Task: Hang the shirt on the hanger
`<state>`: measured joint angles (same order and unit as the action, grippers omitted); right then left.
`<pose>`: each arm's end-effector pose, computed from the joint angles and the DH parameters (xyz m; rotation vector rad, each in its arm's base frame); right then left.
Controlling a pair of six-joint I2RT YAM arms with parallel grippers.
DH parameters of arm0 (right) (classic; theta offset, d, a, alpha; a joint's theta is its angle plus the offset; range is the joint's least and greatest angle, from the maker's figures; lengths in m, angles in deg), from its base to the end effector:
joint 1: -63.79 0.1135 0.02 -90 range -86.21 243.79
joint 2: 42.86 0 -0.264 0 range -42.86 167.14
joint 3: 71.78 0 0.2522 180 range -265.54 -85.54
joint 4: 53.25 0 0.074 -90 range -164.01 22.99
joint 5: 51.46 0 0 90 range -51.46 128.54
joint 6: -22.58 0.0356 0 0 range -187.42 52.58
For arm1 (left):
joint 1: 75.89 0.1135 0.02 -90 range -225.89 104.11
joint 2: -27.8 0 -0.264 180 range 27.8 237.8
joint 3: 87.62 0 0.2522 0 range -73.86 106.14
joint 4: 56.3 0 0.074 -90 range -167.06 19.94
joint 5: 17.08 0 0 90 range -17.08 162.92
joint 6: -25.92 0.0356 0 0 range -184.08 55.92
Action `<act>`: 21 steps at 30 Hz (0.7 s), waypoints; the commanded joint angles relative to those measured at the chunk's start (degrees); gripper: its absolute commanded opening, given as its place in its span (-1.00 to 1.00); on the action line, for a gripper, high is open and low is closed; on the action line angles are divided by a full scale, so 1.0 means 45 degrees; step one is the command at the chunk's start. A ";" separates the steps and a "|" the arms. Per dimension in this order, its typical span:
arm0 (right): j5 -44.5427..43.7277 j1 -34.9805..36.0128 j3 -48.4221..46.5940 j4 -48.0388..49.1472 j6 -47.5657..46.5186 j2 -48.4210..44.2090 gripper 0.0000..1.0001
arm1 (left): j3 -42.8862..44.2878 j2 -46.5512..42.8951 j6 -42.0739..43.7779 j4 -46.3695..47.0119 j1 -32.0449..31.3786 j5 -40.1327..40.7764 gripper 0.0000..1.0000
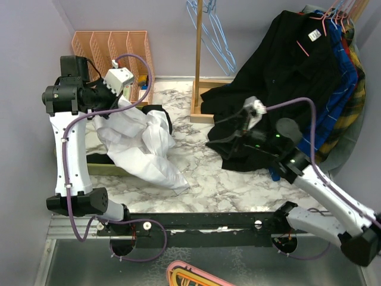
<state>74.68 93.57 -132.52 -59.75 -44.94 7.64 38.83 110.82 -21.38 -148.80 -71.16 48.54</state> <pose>0.1656 0.1189 0.3687 -0.6382 1.5143 1.1842 0.2412 0.0052 0.4685 0.9335 2.1374 -0.1109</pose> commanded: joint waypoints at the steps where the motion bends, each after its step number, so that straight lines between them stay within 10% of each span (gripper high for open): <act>1: -0.4082 0.3845 -0.1170 0.1407 -0.4224 0.2994 0.99 | 0.1290 -0.0217 -0.1591 -0.0135 -0.0049 -0.1362 -1.00; 13: -0.4554 0.5376 -0.2920 0.8673 -0.6112 0.8984 0.99 | 0.2122 -0.0621 -0.2474 -0.0568 -0.0256 -0.2661 -1.00; 21: -0.3780 0.5421 -0.4707 0.8602 -0.5659 1.0619 0.93 | 0.2147 -0.0717 -0.2619 -0.0569 -0.0391 -0.2826 -1.00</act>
<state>55.93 117.63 -148.35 -25.28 -70.23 52.12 47.94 109.23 -31.81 -151.69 -72.32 39.06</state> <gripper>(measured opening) 0.995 0.016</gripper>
